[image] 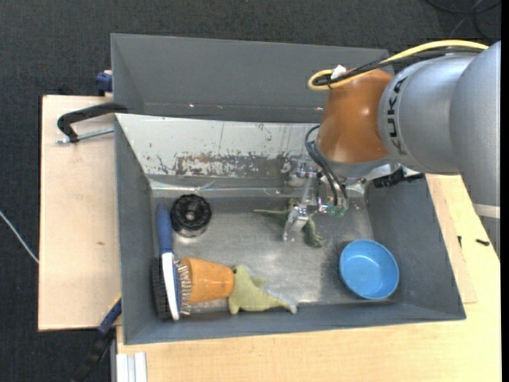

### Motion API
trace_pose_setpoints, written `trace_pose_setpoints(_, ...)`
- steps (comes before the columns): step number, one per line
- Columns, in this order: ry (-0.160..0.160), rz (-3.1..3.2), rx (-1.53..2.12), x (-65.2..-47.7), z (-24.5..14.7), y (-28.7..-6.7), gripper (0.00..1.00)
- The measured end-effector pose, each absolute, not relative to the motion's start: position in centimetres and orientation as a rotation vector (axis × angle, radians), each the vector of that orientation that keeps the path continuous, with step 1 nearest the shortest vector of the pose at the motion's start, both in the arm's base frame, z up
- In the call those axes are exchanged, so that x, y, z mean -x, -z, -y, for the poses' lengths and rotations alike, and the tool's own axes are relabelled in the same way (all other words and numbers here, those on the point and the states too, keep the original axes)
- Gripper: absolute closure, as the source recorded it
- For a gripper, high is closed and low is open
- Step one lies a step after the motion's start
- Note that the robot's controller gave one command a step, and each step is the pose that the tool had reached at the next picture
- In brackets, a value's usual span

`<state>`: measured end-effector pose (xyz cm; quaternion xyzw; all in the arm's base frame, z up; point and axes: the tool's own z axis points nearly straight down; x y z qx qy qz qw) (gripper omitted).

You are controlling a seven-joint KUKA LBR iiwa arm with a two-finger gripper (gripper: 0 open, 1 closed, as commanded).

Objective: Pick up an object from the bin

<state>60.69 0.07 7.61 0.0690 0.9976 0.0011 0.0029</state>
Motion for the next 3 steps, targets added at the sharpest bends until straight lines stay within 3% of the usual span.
trace_pose_setpoints(1,-0.004,-3.128,-0.216,-60.8,-0.2,-7.7,0.00)
trace_pose_setpoints(2,-0.003,-3.129,-0.215,-60.8,-0.2,-7.7,1.00)
trace_pose_setpoints(3,-0.004,-3.124,-0.213,-61.1,-0.3,-12.7,1.00)
